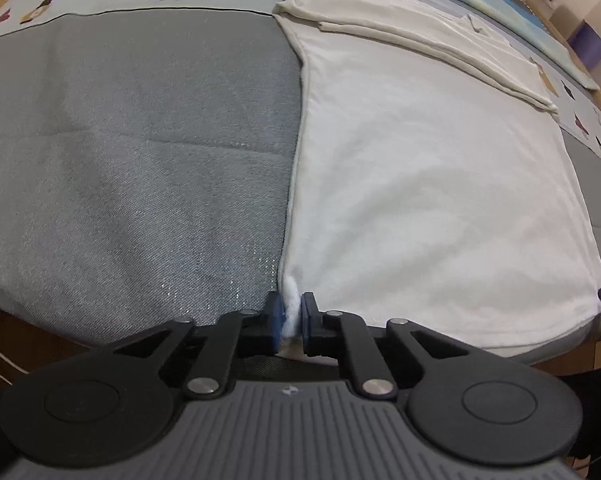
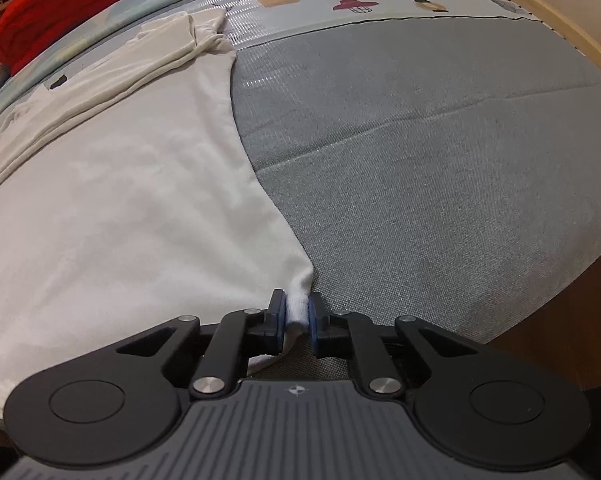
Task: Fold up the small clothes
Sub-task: 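Grasp the shirt side edge with the left tool while the right tool grasps it too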
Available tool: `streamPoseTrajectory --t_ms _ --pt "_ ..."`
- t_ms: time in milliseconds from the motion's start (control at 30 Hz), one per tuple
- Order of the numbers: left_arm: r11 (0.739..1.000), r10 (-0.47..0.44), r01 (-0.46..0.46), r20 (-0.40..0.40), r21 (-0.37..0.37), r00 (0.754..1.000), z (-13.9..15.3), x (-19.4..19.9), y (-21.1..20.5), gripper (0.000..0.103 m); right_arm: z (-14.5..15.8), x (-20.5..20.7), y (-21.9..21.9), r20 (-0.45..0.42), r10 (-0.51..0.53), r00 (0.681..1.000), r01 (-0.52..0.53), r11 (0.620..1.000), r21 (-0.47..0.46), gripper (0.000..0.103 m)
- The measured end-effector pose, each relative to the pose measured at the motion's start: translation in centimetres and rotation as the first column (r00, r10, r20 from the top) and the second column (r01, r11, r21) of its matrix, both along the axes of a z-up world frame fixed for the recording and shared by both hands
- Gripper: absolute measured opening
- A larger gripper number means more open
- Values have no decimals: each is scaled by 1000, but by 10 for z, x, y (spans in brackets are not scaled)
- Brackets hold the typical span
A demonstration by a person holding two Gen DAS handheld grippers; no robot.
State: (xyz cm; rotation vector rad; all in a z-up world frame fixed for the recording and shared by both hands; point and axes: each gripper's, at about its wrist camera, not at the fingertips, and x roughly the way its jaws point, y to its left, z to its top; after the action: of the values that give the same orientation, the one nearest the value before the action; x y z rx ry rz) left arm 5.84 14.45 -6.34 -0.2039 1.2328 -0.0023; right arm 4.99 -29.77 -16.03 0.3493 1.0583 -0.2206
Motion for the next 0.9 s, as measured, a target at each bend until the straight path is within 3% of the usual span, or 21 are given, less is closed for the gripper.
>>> streamPoseTrajectory --t_ms 167,567,900 --pt "1000 -17 17 -5 23 1000 1 -2 -1 19 -3 2 4 -27 19 999 -19 1000 -2 20" --pt "999 -22 22 -12 32 1000 -1 5 -2 19 -2 0 3 -17 20 1000 -20 1000 -15 15" --pt "999 -35 34 16 30 999 2 1 -4 7 0 -1 3 -4 13 1000 -13 1000 -10 13"
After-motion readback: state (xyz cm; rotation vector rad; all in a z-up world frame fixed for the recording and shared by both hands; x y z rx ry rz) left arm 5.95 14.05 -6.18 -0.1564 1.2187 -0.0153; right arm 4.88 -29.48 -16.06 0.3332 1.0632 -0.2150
